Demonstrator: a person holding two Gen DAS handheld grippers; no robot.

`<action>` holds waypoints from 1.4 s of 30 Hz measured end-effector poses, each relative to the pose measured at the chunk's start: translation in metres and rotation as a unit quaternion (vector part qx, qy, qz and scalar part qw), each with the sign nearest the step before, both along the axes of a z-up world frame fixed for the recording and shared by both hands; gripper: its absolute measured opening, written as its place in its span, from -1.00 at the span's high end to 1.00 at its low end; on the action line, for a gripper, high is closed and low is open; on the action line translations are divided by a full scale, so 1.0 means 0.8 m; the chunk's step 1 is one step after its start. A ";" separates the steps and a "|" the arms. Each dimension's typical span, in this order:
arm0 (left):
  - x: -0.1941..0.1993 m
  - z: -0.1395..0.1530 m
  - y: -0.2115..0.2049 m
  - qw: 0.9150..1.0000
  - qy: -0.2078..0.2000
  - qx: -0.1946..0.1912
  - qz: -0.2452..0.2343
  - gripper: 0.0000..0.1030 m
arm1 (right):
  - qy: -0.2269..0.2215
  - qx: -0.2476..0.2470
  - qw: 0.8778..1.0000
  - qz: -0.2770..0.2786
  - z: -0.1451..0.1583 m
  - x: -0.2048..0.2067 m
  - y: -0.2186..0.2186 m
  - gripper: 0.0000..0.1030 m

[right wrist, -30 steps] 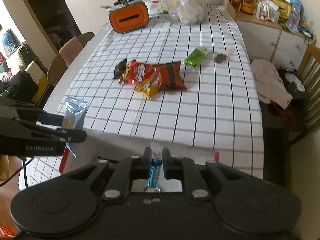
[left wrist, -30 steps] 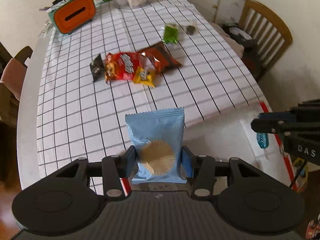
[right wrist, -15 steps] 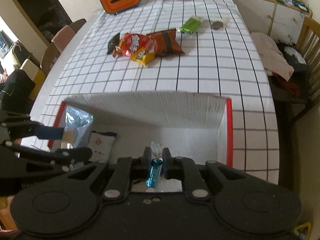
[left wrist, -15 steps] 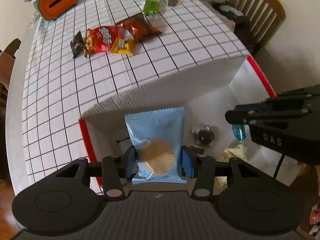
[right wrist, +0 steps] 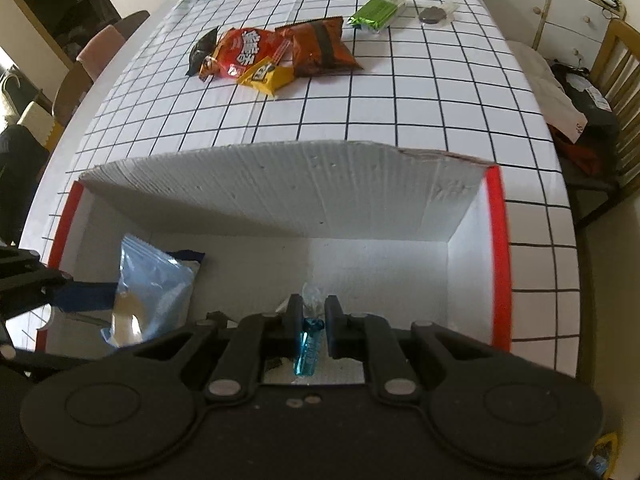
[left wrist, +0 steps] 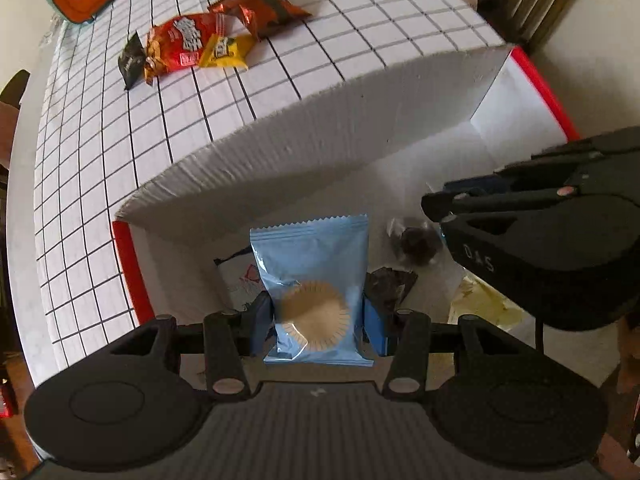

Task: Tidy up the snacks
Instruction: 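Carry the blue packet and blue candy into the white box and open both tools, then move both tools back over the remaining snacks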

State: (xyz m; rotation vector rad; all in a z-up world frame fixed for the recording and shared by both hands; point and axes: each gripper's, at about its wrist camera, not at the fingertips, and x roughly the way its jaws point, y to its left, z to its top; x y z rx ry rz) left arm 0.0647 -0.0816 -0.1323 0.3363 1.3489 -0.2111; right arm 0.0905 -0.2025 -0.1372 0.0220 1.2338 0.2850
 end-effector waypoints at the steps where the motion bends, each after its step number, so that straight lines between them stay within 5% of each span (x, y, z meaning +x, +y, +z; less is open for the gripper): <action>1: 0.001 -0.004 -0.001 1.000 0.007 0.003 -0.002 0.08 | 0.001 -0.002 1.000 0.001 -0.002 0.001 0.001 0.80; 10: 0.008 -0.017 0.008 0.999 0.031 -0.002 0.014 0.08 | 0.017 -0.004 1.000 0.010 -0.012 0.008 0.007 0.80; 20: 0.009 -0.010 0.013 0.999 0.013 -0.019 0.022 0.03 | 0.009 0.013 1.000 0.018 0.009 0.001 0.005 0.64; 42: 0.000 0.082 0.041 0.993 -0.080 -0.080 0.033 -0.25 | -0.058 0.036 0.997 0.027 0.106 -0.020 -0.012 0.47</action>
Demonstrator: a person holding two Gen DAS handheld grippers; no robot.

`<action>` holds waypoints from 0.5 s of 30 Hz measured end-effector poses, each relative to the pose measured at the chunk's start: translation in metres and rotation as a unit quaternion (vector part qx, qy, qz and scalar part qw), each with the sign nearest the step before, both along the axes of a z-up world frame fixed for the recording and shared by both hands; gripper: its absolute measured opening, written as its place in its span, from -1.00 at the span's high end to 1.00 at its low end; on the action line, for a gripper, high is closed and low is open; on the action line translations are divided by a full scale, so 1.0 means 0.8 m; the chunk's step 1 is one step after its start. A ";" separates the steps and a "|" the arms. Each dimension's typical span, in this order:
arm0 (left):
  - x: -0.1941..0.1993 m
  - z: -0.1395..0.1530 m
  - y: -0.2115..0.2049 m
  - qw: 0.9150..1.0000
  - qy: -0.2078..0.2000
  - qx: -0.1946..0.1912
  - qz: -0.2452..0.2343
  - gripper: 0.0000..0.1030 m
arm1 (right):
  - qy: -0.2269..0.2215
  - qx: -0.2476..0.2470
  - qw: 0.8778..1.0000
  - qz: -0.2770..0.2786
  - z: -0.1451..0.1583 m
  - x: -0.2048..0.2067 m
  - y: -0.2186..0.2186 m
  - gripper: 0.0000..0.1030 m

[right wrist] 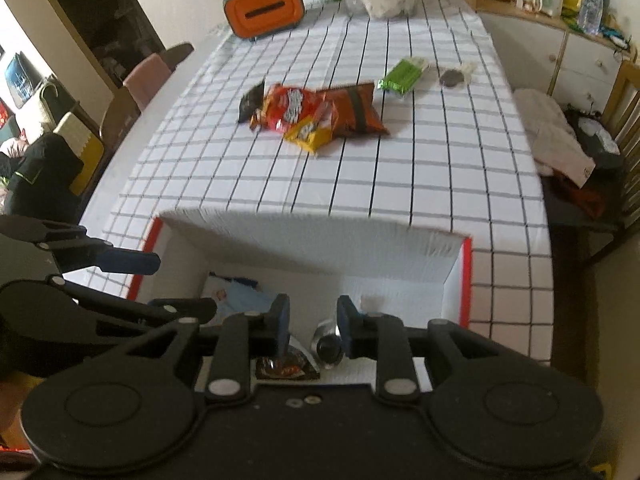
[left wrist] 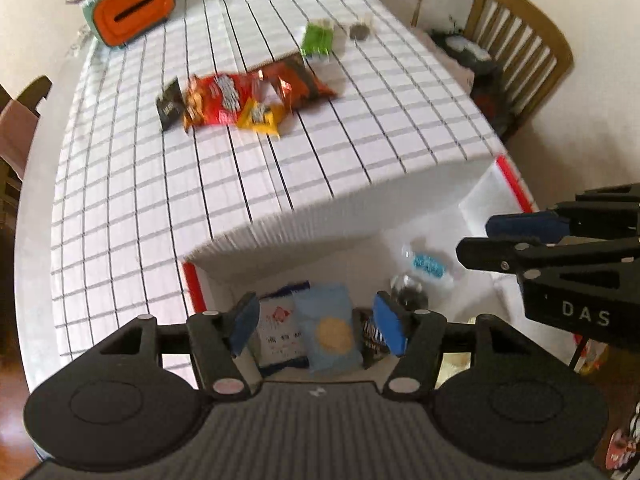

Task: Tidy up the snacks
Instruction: 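Move both tools back over the remaining snacks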

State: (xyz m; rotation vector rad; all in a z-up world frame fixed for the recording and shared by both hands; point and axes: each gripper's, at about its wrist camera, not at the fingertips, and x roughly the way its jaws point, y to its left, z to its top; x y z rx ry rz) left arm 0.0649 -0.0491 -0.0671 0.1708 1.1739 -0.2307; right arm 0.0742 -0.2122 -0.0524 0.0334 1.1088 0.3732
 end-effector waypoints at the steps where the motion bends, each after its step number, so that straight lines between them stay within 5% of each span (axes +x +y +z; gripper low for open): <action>1: 0.001 0.005 0.001 1.000 -0.007 0.000 0.000 -0.27 | -0.005 0.001 1.000 -0.001 0.005 0.001 -0.001 0.44; 15: 0.047 0.051 0.017 0.996 -0.079 0.011 0.038 -0.54 | -0.059 0.005 0.998 -0.011 0.050 0.037 -0.020 -0.35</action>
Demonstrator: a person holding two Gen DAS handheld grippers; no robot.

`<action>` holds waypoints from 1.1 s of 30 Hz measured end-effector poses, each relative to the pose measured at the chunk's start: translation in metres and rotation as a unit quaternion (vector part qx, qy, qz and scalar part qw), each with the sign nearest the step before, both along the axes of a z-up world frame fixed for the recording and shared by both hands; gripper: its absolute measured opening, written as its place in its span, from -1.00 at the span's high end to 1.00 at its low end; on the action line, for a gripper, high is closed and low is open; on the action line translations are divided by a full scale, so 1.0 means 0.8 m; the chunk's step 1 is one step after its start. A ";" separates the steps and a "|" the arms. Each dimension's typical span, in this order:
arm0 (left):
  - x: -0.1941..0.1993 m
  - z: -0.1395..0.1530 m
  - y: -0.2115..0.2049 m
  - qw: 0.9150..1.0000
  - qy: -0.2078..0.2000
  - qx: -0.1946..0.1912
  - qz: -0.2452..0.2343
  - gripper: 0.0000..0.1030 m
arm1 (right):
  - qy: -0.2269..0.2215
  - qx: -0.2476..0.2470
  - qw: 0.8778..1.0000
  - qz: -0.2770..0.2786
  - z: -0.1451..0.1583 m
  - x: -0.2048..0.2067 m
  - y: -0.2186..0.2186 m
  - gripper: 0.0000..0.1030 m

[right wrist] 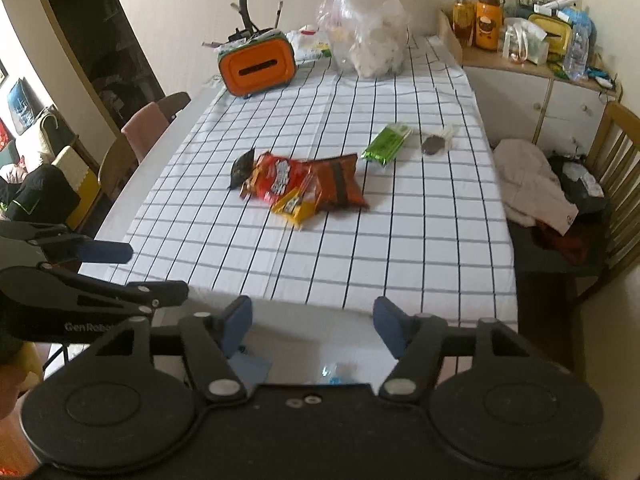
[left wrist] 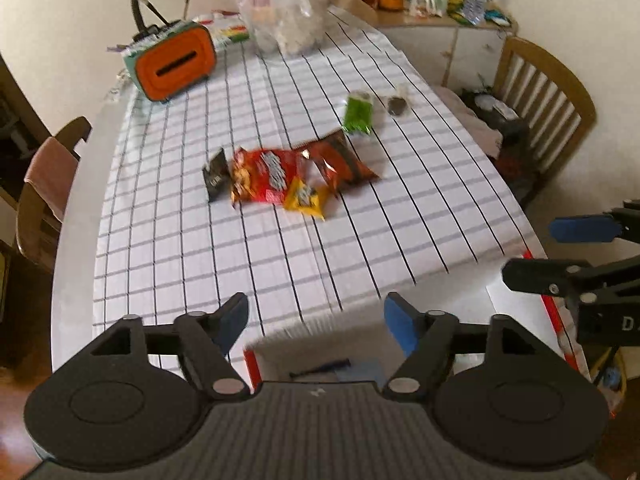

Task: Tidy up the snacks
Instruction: 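Move both tools back over the remaining snacks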

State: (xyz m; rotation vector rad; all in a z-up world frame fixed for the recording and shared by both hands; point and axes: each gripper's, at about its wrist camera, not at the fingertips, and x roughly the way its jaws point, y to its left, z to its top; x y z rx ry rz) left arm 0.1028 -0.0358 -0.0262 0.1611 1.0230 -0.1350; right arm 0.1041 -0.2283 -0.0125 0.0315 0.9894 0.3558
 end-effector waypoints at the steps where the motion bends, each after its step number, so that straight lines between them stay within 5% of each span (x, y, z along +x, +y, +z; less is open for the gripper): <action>1: 0.006 0.002 0.001 1.000 -0.003 -0.004 0.006 -0.56 | -0.001 0.000 1.000 -0.001 0.002 0.006 -0.002 -0.40; 10: 0.062 0.002 0.012 0.997 0.001 -0.037 0.068 -0.58 | -0.017 -0.008 1.000 -0.014 0.012 0.066 -0.020 -0.80; 22: 0.167 -0.035 0.017 0.980 0.055 -0.059 0.180 -0.58 | 0.004 -0.023 0.999 -0.027 -0.017 0.199 -0.054 -0.81; 33: 0.235 -0.098 0.015 0.959 0.112 -0.041 0.257 -0.58 | 0.039 -0.050 0.997 -0.054 -0.091 0.323 -0.072 -0.81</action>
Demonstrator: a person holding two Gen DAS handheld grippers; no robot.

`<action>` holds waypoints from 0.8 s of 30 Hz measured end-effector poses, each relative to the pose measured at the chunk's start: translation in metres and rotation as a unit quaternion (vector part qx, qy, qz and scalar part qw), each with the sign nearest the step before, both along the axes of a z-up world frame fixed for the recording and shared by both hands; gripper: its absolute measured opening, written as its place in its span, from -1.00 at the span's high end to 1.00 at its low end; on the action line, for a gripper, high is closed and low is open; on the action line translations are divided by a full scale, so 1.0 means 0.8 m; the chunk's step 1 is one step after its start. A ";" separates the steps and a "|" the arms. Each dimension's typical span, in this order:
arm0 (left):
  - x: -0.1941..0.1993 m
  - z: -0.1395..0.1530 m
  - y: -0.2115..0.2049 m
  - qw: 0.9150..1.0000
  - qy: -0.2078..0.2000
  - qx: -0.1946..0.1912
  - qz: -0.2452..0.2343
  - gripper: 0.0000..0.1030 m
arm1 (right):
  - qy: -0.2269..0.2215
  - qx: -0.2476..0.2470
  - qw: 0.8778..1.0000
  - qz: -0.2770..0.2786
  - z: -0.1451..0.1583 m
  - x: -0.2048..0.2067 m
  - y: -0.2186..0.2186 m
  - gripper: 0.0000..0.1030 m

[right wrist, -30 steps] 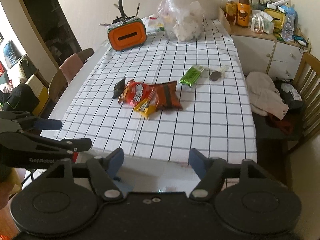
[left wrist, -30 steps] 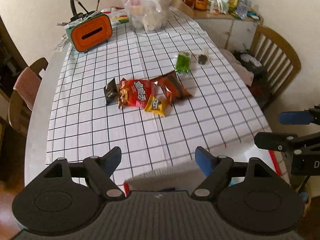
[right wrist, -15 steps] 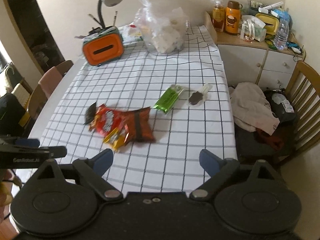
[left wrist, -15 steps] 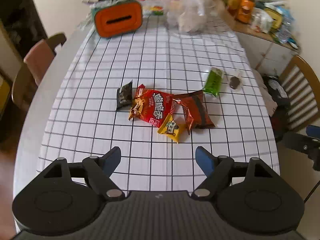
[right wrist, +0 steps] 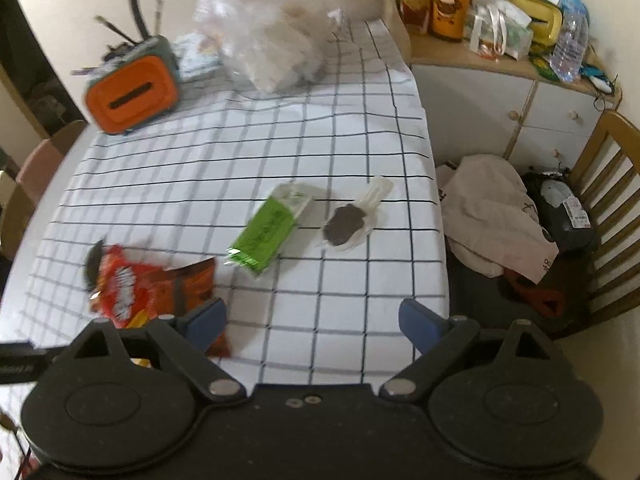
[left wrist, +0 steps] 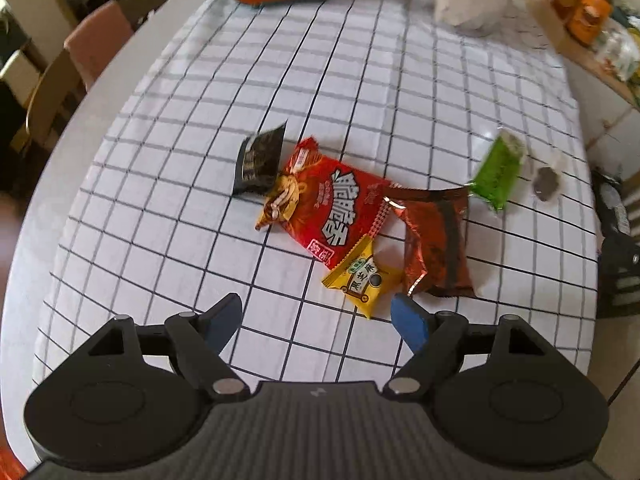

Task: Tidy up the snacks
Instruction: 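Move both tools back over the remaining snacks, then grasp the yellow sesame packet with the left tool while the right tool grasps the chocolate lollipop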

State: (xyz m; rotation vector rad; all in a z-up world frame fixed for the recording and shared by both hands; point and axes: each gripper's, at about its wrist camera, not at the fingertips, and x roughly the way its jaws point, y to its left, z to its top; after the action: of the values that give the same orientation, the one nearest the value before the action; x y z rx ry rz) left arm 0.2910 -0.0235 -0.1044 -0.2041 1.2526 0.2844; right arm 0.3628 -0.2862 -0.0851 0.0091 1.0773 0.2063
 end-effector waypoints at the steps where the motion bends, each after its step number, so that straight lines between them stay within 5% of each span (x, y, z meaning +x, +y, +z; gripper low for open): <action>1: 0.005 -0.006 0.001 1.000 0.005 -0.001 0.006 -0.58 | 0.002 -0.002 1.000 -0.003 -0.006 0.009 -0.001 -0.81; 24: 0.062 -0.089 0.005 0.991 0.043 -0.045 0.116 -0.58 | 0.039 -0.003 0.996 -0.086 -0.115 0.138 -0.010 -0.48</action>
State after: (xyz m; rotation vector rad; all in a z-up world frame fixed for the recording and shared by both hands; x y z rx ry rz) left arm 0.3405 -0.0196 -0.1760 -0.4206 1.3292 0.4420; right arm 0.4736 -0.2941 -0.1768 0.1045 1.1484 0.0470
